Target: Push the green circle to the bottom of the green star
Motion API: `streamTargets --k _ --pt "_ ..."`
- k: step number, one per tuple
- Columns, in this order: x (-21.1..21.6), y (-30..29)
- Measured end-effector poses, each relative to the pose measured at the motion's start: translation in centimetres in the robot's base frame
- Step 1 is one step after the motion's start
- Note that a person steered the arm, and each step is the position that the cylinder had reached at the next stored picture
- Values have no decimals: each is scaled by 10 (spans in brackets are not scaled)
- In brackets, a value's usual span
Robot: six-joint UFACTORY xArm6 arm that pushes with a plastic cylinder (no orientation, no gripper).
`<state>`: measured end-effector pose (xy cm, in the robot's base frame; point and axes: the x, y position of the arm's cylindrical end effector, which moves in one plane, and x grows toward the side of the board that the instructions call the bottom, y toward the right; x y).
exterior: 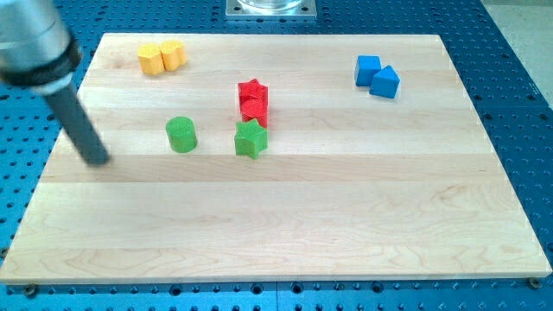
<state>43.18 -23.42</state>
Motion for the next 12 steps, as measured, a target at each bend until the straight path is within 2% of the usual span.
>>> streamTargets --k 1,2,3,4,5,8,9,10,11,12 --pt "-50 16" --pt "-50 81" --pt "-4 89" --pt "80 106" --pt "67 70" --pt "81 193" --pt "134 223" --pt "119 262" --pt "100 266" --pt "97 266"
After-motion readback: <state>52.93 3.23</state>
